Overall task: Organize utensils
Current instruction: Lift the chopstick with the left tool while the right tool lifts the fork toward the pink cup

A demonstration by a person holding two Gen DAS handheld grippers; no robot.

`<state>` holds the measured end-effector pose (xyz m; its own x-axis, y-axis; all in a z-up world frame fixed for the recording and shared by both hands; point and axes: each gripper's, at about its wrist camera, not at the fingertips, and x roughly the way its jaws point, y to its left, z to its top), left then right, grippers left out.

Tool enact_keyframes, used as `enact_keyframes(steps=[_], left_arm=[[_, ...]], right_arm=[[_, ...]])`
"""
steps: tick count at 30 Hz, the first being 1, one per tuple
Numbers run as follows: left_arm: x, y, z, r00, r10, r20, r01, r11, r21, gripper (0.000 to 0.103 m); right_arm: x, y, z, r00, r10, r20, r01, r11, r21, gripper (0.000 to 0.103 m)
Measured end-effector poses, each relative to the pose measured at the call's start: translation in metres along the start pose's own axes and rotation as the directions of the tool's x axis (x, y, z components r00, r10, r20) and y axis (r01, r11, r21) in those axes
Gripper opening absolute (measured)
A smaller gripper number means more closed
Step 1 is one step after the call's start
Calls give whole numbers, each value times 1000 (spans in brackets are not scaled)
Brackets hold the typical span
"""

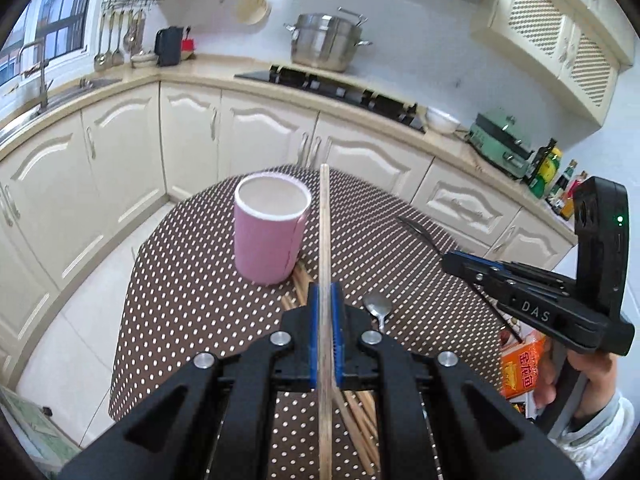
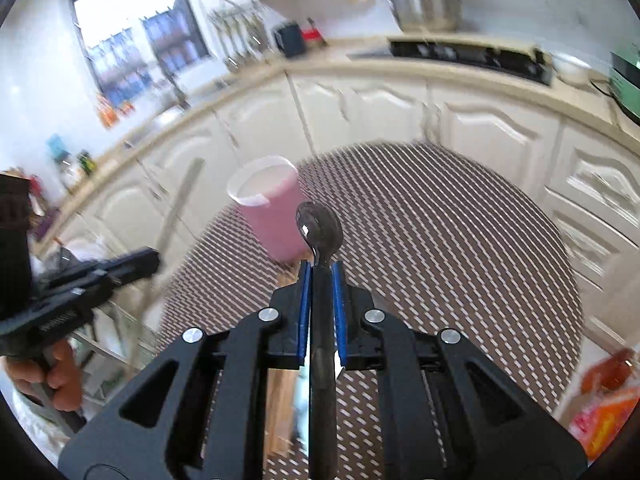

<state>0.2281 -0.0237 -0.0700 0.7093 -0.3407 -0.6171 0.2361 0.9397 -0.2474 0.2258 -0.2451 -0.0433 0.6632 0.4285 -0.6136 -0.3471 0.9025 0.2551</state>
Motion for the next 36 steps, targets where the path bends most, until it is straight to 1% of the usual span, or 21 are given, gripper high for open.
enact_keyframes(steps=[2, 4, 5, 10, 16, 21, 23, 25, 28, 29, 31, 36], left_arm=[[-4, -4, 6, 1000, -16, 19, 16, 1000, 12, 5], [-10, -7, 13, 999, -30, 44, 29, 999, 24, 5], [-11, -8, 16, 998, -35, 54, 34, 999, 29, 5], [-20, -14, 39, 990, -68, 123, 61, 996, 59, 5], [-17, -11, 72, 980, -80, 183, 66, 995, 81, 5], [-10, -4, 93, 966, -71, 247, 52, 995, 86, 5], [-5, 0, 101, 958, -77, 278, 58, 995, 77, 5], [0, 5, 108, 943, -89, 322, 72, 995, 67, 6], [12, 13, 116, 910, -103, 401, 87, 995, 58, 6], [18, 17, 118, 898, -88, 431, 74, 996, 49, 6], [32, 26, 122, 880, -74, 470, 71, 997, 25, 5], [49, 38, 134, 844, -64, 532, 85, 996, -15, 6]], right_arm=[[-2, 7, 5, 997, 51, 51, -51, 999, -6, 11], [-2, 12, 12, 988, 109, 107, -110, 994, 1, 11], [-4, 13, 16, 984, 131, 119, -133, 991, 7, 11], [6, 12, 42, 958, 208, 199, -216, 976, 20, 11], [16, 18, 67, 931, 242, 275, -251, 968, -1, 11], [40, 12, 90, 916, 251, 314, -270, 963, 18, 11], [49, 14, 96, 908, 249, 335, -268, 963, 11, 11], [62, 16, 102, 903, 255, 346, -276, 961, 12, 11], [76, 16, 106, 903, 249, 350, -272, 962, 16, 11], [84, 14, 108, 902, 252, 349, -276, 961, 21, 11], [93, 11, 110, 903, 244, 353, -270, 962, 27, 11], [112, 5, 113, 903, 247, 352, -275, 961, 30, 11]])
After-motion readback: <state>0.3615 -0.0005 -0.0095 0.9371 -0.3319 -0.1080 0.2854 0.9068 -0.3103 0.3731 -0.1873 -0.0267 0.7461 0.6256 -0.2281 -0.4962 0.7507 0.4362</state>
